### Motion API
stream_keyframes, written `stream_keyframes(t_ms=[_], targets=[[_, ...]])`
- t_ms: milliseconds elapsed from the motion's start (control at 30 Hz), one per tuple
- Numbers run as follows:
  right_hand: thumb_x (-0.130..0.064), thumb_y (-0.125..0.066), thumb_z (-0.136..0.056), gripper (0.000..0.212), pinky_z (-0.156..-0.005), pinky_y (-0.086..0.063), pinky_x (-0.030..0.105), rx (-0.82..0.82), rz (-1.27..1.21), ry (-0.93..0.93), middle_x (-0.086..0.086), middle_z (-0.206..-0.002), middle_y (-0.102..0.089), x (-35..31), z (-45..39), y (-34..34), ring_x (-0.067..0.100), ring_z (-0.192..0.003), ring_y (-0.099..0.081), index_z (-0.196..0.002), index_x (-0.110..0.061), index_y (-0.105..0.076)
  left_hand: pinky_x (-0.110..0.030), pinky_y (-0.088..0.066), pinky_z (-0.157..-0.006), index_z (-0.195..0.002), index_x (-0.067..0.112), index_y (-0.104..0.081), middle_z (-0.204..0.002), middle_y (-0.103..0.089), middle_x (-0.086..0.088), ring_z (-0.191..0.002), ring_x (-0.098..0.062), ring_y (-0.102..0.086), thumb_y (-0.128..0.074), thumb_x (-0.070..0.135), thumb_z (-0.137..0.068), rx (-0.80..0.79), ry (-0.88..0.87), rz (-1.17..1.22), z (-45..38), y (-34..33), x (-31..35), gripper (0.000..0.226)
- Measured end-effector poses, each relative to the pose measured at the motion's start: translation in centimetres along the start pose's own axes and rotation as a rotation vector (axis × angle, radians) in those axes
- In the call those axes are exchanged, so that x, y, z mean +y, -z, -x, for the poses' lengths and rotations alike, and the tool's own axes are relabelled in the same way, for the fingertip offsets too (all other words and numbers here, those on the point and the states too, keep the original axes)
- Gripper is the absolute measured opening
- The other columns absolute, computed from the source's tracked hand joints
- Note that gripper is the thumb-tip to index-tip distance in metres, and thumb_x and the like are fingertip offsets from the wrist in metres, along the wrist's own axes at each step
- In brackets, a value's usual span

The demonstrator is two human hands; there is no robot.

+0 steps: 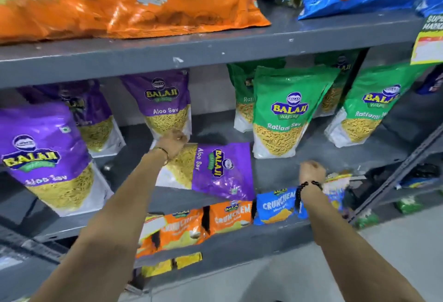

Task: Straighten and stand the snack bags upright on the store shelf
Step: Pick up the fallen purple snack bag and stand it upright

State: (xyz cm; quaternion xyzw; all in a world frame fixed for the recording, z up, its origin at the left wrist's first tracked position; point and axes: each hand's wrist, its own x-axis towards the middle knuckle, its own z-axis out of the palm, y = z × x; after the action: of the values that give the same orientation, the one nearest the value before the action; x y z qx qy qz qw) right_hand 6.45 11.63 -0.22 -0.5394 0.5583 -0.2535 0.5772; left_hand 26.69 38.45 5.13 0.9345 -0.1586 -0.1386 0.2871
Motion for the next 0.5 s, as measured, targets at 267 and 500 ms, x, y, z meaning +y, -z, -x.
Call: stream_keyframes(t_ms=[267, 500], targets=[[-0.021, -0.035, -0.096, 0.035, -0.079, -0.048, 0.039, -0.163, -0.089, -0.225, 0.023, -0.117, -0.056, 4.0, 12.8, -4.9, 0.035, -0.098, -0.058, -0.113, 0.001, -0.055, -0.042, -0.04, -0.101, -0.12, 0.015, -0.058, -0.126, -0.062, -0.014, -0.117, -0.032, -0.054, -0.026, 0.041, -0.094, -0.018, -0.187, -0.615, 0.9, 0.7, -2.1, 0.048], [-0.056, -0.035, -0.089, 0.057, -0.095, -0.042, 0.048, -0.447, -0.315, -0.525, 0.016, -0.085, -0.053, 5.1, 17.2, -8.9, 0.03, -0.079, -0.053, -0.086, -0.001, -0.052, -0.043, -0.036, -0.11, -0.133, 0.02, -0.049, -0.145, -0.045, -0.014, -0.13, -0.035, -0.043, -0.036, 0.059, -0.088, -0.144, -0.023, -0.294, 0.6, 3.3, -4.9, 0.061]])
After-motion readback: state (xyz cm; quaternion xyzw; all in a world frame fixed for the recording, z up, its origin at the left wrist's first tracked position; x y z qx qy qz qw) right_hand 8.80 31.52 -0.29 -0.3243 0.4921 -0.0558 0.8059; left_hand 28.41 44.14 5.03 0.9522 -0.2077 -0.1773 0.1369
